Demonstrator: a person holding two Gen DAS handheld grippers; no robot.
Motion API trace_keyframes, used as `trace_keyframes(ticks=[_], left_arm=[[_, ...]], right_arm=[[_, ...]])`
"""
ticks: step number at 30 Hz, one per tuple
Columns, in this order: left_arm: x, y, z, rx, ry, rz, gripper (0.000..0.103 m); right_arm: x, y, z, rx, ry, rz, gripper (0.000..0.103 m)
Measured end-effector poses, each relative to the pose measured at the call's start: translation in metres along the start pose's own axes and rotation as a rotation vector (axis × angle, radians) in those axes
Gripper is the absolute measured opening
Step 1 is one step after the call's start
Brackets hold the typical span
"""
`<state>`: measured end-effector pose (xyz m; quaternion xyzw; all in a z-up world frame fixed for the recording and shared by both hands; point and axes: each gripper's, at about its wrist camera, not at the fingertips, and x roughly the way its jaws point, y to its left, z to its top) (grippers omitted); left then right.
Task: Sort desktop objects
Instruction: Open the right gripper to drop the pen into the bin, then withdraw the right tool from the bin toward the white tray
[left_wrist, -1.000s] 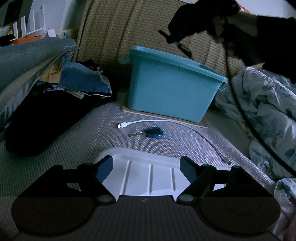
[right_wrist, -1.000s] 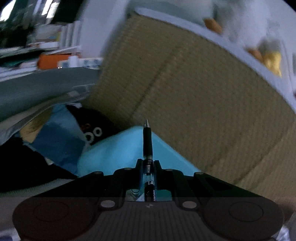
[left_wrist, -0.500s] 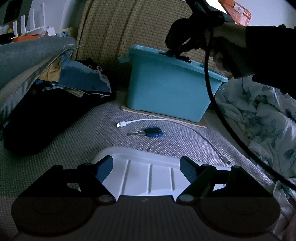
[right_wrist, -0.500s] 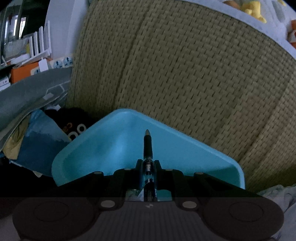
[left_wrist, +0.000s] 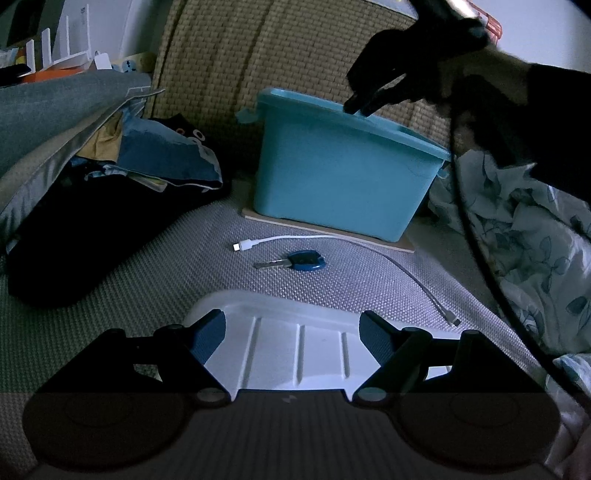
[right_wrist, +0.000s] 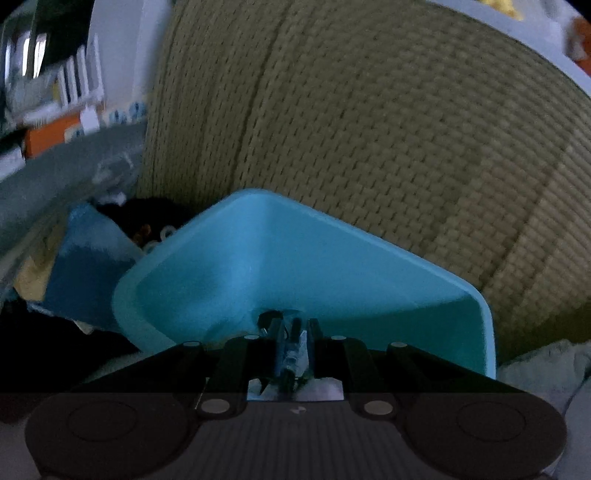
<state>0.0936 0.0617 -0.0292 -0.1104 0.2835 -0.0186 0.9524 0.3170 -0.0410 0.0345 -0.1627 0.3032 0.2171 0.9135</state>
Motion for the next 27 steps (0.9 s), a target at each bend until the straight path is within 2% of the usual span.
trace_keyframes(ticks=[2, 6, 11, 14, 23, 27], left_arm=[[-0.001, 0.0, 0.0, 0.004, -0.002, 0.003, 0.083], [-0.003, 0.001, 0.0, 0.0, -0.009, 0.008, 0.083], [-0.004, -0.003, -0.001, 0.025, -0.013, 0.017, 0.083], [-0.006, -0.008, -0.002, 0.054, -0.019, 0.023, 0.083], [-0.011, -0.007, -0.003, 0.063, -0.034, 0.048, 0.083], [-0.016, -0.009, -0.005, 0.079, -0.053, 0.057, 0.083]], right_arm=[[-0.017, -0.001, -0.005, 0.014, -0.03, -0.006, 0.024], [-0.064, -0.004, -0.027, 0.035, -0.13, 0.001, 0.027], [-0.115, -0.01, -0.072, 0.087, -0.187, 0.01, 0.037], [-0.134, -0.007, -0.112, 0.112, -0.184, 0.003, 0.049], [-0.152, 0.014, -0.24, 0.208, -0.074, 0.027, 0.051], [-0.161, 0.019, -0.278, 0.254, -0.106, 0.081, 0.052]])
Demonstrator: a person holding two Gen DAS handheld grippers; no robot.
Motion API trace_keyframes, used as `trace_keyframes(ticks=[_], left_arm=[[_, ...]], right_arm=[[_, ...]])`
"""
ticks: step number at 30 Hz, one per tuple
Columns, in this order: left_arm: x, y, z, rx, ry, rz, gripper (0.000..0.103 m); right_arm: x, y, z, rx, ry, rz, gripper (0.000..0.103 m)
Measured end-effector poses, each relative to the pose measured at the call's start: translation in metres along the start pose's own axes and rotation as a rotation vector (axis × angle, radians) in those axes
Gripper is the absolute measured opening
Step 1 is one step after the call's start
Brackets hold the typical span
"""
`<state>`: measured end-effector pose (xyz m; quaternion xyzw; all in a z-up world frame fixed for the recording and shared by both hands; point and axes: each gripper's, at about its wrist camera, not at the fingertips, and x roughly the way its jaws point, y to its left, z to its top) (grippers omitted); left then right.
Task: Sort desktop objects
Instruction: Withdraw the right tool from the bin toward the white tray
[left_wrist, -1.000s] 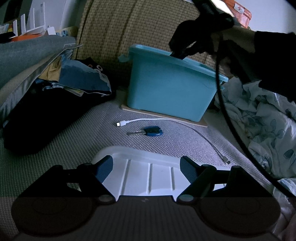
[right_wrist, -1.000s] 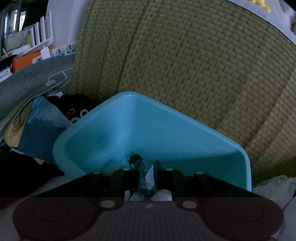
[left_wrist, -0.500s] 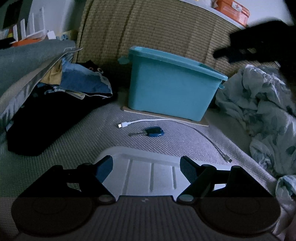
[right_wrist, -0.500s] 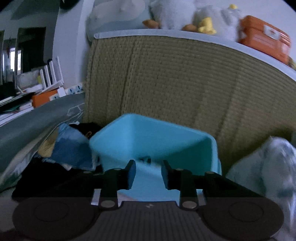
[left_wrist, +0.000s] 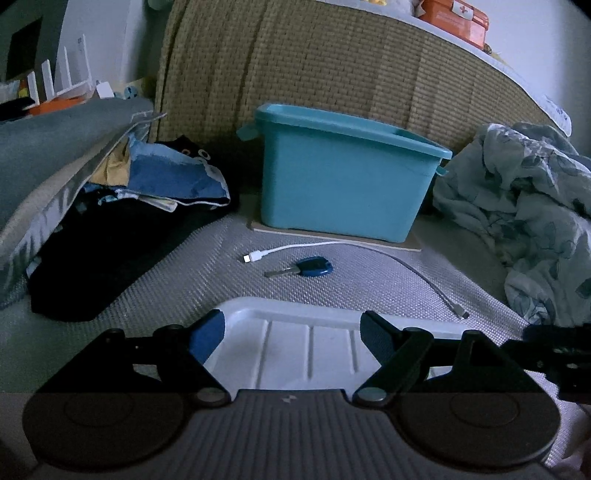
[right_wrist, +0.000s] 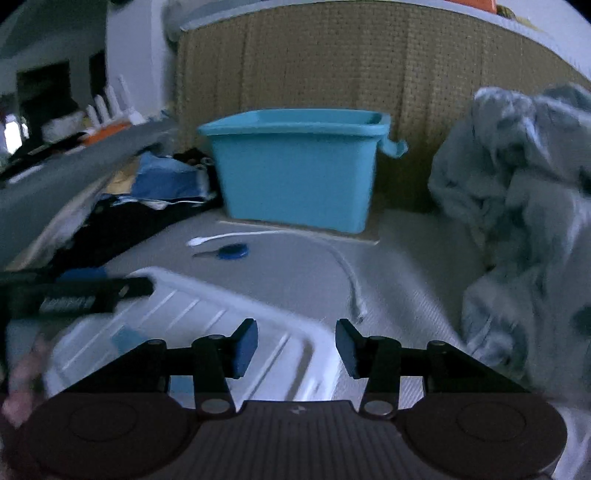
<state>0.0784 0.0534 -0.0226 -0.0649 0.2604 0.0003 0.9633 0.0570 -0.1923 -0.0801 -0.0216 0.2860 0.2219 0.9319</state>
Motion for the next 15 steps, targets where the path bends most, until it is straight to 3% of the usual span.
trace_keyframes(ticks=[2, 5, 15], left_arm=[[-0.004, -0.001, 0.0, 0.012, -0.018, 0.0, 0.084], [-0.008, -0.003, 0.0, 0.023, -0.043, -0.001, 0.084], [-0.007, -0.008, -0.002, 0.061, -0.042, -0.005, 0.085]], right_arm=[[-0.006, -0.008, -0.008, 0.071, -0.027, 0.012, 0.059], [-0.01, -0.017, -0.009, 0.134, -0.061, 0.004, 0.061], [-0.016, -0.02, -0.016, 0.169, -0.116, 0.019, 0.063]])
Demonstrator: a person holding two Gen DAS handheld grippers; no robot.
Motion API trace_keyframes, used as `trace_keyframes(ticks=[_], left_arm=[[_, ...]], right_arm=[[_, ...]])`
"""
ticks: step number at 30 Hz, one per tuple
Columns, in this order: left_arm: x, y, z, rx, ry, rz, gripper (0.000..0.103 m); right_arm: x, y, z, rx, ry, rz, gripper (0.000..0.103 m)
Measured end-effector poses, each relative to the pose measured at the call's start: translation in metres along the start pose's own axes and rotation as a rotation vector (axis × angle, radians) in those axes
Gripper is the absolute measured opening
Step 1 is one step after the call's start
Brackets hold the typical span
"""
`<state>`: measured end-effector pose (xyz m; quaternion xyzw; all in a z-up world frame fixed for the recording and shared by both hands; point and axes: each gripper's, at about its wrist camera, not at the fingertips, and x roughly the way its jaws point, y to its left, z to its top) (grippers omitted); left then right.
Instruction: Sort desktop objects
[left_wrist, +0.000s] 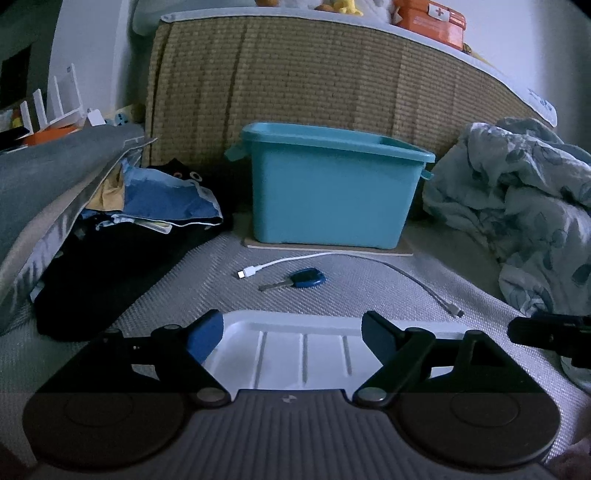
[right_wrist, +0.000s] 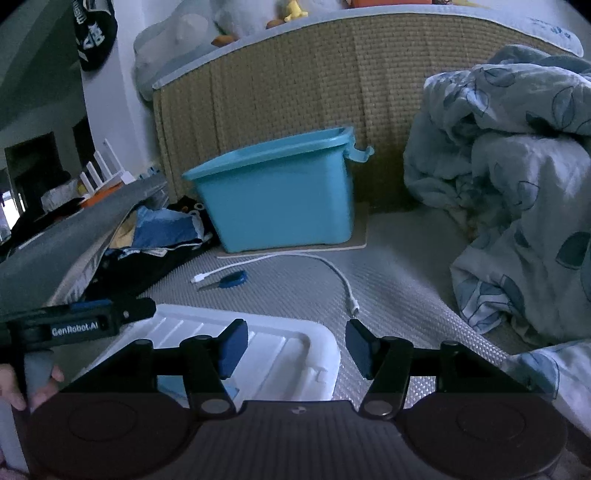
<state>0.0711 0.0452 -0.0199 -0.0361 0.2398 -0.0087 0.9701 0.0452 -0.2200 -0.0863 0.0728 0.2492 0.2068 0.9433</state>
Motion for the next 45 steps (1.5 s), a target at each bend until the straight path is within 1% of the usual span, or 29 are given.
trace_keyframes(ticks=[5, 13, 16, 18, 20, 24, 30, 32, 35, 38, 40, 41, 43, 45], left_arm=[[0.001, 0.002, -0.002, -0.001, 0.009, 0.013, 0.085], [-0.001, 0.007, -0.003, 0.001, 0.021, 0.022, 0.086], [-0.002, 0.01, -0.003, 0.0, 0.023, 0.039, 0.087], [-0.003, 0.012, -0.003, -0.003, 0.026, 0.035, 0.088], [-0.003, 0.013, -0.003, -0.002, 0.036, 0.029, 0.088], [0.0, 0.014, -0.005, 0.02, 0.075, 0.053, 0.089], [0.001, 0.019, -0.007, 0.011, 0.114, 0.051, 0.089], [0.0, 0.021, -0.007, 0.005, 0.119, 0.045, 0.089], [0.0, 0.027, -0.006, -0.018, 0.131, 0.042, 0.089], [0.004, 0.035, -0.007, -0.052, 0.178, 0.044, 0.09], [0.008, 0.039, -0.009, -0.066, 0.213, 0.062, 0.089], [0.008, 0.041, -0.009, -0.073, 0.216, 0.069, 0.089], [0.007, 0.046, -0.009, -0.092, 0.224, 0.058, 0.089], [0.007, 0.048, -0.01, -0.101, 0.232, 0.047, 0.089]], right_arm=[[0.005, -0.001, -0.003, -0.004, 0.022, 0.005, 0.063], [0.001, 0.002, -0.002, -0.019, -0.002, 0.012, 0.063], [0.001, 0.002, -0.002, -0.022, 0.0, 0.007, 0.063], [0.002, 0.003, -0.002, -0.024, 0.004, 0.004, 0.063], [0.001, 0.003, -0.003, -0.025, 0.0, 0.006, 0.063], [0.001, -0.001, -0.003, -0.003, 0.014, 0.008, 0.064], [0.001, -0.007, -0.004, 0.04, 0.039, -0.009, 0.064], [0.003, -0.007, -0.005, 0.046, 0.054, -0.017, 0.064], [0.009, -0.012, -0.007, 0.086, 0.103, 0.003, 0.064], [0.014, -0.018, -0.009, 0.134, 0.143, 0.002, 0.064], [0.014, -0.023, -0.01, 0.167, 0.158, 0.007, 0.064], [0.015, -0.026, -0.011, 0.19, 0.166, 0.02, 0.064], [0.018, -0.034, -0.012, 0.251, 0.202, 0.07, 0.064], [0.023, -0.039, -0.013, 0.287, 0.234, 0.077, 0.064]])
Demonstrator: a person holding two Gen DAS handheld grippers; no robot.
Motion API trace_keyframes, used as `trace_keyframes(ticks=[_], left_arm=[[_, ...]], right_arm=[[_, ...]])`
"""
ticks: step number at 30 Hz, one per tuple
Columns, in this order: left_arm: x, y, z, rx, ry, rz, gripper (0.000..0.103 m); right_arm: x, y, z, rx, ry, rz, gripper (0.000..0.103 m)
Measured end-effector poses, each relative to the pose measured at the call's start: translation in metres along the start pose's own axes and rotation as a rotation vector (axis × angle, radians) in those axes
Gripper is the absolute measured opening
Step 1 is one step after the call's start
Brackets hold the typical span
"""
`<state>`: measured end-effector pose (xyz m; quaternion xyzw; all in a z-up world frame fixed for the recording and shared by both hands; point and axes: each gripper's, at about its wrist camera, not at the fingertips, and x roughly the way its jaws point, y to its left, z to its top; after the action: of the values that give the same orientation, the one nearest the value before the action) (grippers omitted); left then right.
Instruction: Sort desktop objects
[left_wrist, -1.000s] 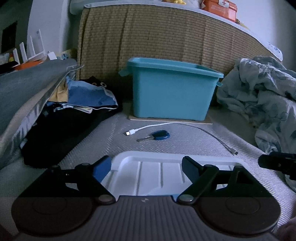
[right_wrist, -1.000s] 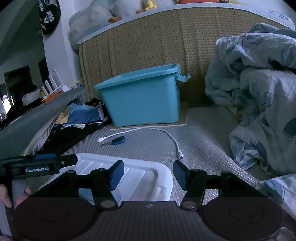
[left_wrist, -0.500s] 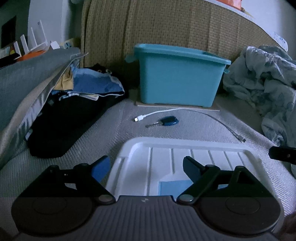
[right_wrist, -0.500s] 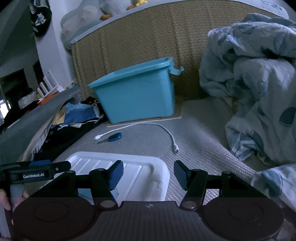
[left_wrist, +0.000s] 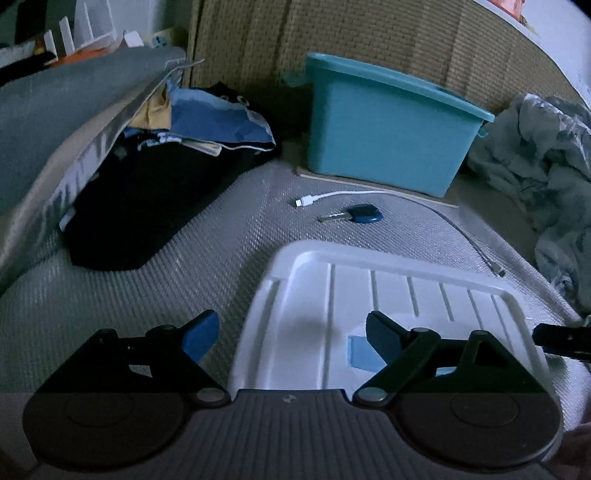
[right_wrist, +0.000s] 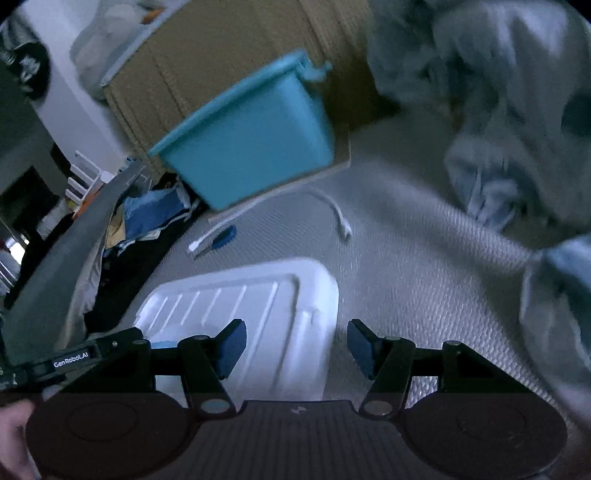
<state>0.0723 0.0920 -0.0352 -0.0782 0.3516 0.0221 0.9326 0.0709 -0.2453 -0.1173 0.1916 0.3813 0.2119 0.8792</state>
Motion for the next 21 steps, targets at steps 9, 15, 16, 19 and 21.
trace_keyframes(ticks=[9, 15, 16, 19, 21], left_arm=[[0.009, -0.005, -0.003, 0.039, 0.06, -0.038, 0.09], [0.012, -0.005, -0.003, 0.041, 0.085, -0.03, 0.098], [0.012, -0.005, -0.003, 0.042, 0.09, -0.031, 0.098], [0.011, -0.006, -0.003, 0.055, 0.099, -0.046, 0.099], [0.012, -0.009, -0.004, 0.074, 0.103, -0.053, 0.103]], right_arm=[[0.001, 0.008, -0.002, -0.045, 0.035, 0.02, 0.065], [0.004, 0.01, -0.004, -0.066, 0.057, 0.042, 0.069], [0.004, 0.011, -0.004, -0.071, 0.06, 0.044, 0.07], [0.006, 0.018, -0.006, -0.122, 0.077, 0.047, 0.078], [0.007, 0.027, -0.009, -0.178, 0.088, 0.036, 0.083]])
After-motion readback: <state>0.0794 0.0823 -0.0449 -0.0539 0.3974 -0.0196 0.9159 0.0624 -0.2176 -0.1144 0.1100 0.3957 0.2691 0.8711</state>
